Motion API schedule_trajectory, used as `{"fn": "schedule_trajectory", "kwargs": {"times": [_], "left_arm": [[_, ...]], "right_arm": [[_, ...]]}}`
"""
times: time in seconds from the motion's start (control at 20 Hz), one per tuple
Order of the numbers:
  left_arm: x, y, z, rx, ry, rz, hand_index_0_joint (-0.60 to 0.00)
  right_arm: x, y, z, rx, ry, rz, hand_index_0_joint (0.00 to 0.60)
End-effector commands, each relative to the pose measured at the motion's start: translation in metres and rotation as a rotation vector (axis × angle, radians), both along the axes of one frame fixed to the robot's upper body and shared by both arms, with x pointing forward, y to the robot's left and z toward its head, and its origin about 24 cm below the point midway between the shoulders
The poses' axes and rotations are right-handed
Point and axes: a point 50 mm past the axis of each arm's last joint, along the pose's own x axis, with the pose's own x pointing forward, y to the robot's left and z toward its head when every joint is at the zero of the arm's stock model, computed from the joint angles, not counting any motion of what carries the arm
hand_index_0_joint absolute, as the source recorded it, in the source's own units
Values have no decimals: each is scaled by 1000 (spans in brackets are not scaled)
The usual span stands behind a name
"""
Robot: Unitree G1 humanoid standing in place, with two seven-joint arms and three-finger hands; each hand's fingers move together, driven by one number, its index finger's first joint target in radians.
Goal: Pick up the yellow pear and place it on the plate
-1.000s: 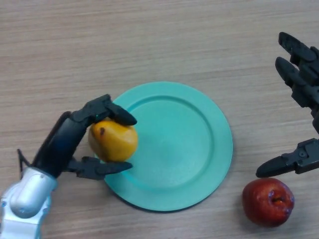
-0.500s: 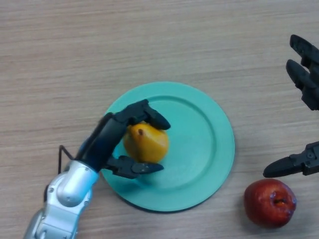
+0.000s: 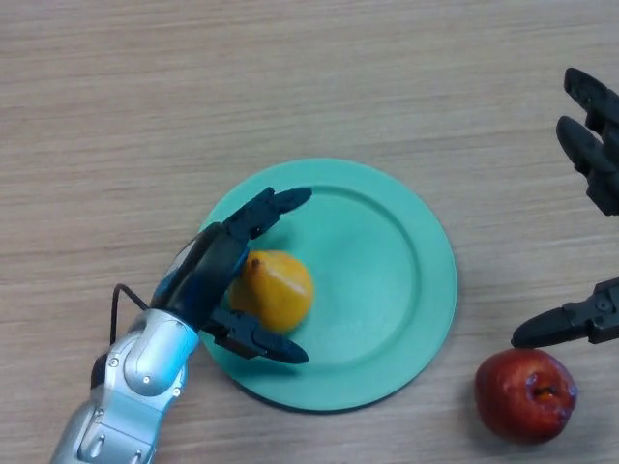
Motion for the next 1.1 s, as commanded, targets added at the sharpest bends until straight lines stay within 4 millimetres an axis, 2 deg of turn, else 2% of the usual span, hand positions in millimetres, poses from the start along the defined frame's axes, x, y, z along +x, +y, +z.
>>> {"fn": "schedule_trajectory", "kwargs": {"times": [0.05,0.25,0.45,0.6,0.7,0.9,1.05,1.1], "left_arm": [[1,4,38,-17,-197,4,0],[-7,15,58,26,-284,84,0],[-25,35,97,-162,-401,126,0],[-37,54,116,-282,-429,141,0],[-45,70,122,-366,-395,154,0],[-60,96,119,-508,-304,125,0],[-67,107,122,-543,-296,138,0],[-69,109,119,-488,-304,155,0]], "right_arm": [[-9,-10,35,-79,-222,-69,0],[-11,-9,35,-65,-230,-57,0],[-9,-6,36,-67,-242,-54,0],[-6,-6,36,-60,-246,-55,0],[-7,-5,36,-65,-250,-54,0],[-13,-3,40,-36,-246,-28,0],[-13,-3,37,-21,-245,-18,0],[-12,-3,36,-29,-239,-17,0]]}}
